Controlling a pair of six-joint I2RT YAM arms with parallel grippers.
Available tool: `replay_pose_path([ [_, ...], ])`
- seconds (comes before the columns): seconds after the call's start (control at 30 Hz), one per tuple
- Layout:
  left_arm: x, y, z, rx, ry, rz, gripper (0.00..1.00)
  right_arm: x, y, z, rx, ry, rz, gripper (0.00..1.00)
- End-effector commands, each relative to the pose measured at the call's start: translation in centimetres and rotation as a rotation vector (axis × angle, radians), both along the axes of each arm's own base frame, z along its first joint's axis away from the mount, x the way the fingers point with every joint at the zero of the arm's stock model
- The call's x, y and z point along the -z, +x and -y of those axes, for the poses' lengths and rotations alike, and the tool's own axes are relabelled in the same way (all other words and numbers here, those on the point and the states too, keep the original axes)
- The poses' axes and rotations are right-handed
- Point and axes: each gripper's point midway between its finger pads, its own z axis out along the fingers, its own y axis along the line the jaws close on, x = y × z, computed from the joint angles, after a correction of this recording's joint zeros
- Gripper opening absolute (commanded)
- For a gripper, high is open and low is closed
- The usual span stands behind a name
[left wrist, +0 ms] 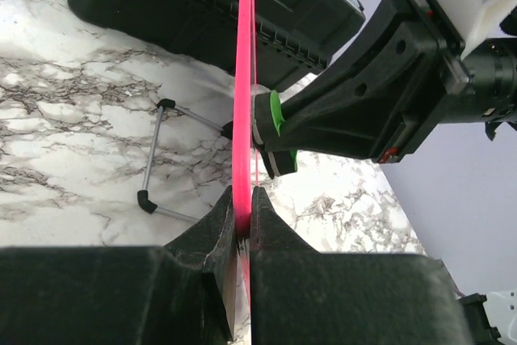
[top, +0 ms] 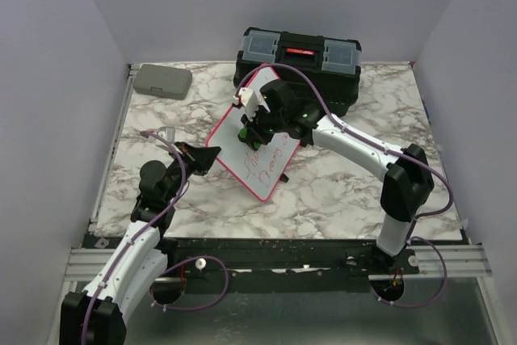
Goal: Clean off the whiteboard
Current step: Erase the whiteboard at the whiteboard stand.
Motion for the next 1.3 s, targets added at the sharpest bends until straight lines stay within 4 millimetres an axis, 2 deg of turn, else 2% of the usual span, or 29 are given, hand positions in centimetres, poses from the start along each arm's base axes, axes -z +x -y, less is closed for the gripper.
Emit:
replay_pose_path([
  [0.0, -2.1, -1.7, 1.9, 0.131, 0.014, 0.088, 0.0, -2.4, 5.7, -0.9, 0.309, 0.102, 0.061, 0.01],
  [0.07, -2.1, -1.7, 1.8, 0.13, 0.014, 0.088, 0.0, -2.4, 6.5, -0.6, 0.356, 0.101, 0.077, 0.01],
  [0.13, -2.1, -1.7, 1.8, 0.13, 0.015, 0.087, 0.0, -1.4, 6.6, -0.1, 0.367, 0.082, 0.074, 0.01],
  [0.2, -2.2, -1.7, 1.8, 0.131, 0.015, 0.089, 0.0, -0.2, 6.3, 0.4, 0.351, 0.051, 0.072, 0.01],
  [0.27, -2.1, -1.7, 1.8, 0.131, 0.017, 0.089, 0.0, 1.3, 5.3, 0.9, 0.27, -0.004, 0.082, 0.01],
  [0.4, -2.0, -1.7, 1.8, 0.128, 0.019, 0.087, 0.0, 4.6, 0.2, 1.6, -0.046, -0.105, 0.031, 0.01],
  [0.47, -2.0, -1.6, 1.9, 0.133, 0.018, 0.087, 0.0, 5.4, -2.4, 1.5, -0.177, -0.091, -0.011, 0.01],
  [0.57, -2.1, -1.5, 2.0, 0.135, 0.013, 0.085, 0.0, 5.7, -4.1, 1.3, -0.257, -0.065, -0.038, 0.01],
  [0.63, -2.2, -1.5, 2.0, 0.136, 0.009, 0.089, 0.0, 5.4, -3.9, 1.0, -0.252, -0.046, -0.035, 0.01],
  [0.7, -2.2, -1.5, 2.0, 0.136, 0.008, 0.088, 0.0, 4.4, -2.8, 0.3, -0.2, -0.002, -0.005, 0.01],
  [0.93, -2.2, -1.6, 2.0, 0.139, 0.012, 0.083, 0.0, -1.4, 1.7, -1.9, 0.019, 0.16, 0.087, 0.01],
  [1.03, -2.3, -1.5, 2.0, 0.137, 0.01, 0.085, 0.0, -2.7, 3.0, -2.7, 0.085, 0.199, 0.065, 0.01],
  [1.17, -2.4, -1.6, 2.1, 0.143, 0.012, 0.085, 0.0, -2.7, 2.8, -3.7, 0.087, 0.231, -0.002, 0.01],
  [1.27, -2.3, -1.7, 2.0, 0.143, 0.015, 0.083, 0.0, -2.2, 0.7, -4.4, -0.009, 0.243, -0.07, 0.01],
])
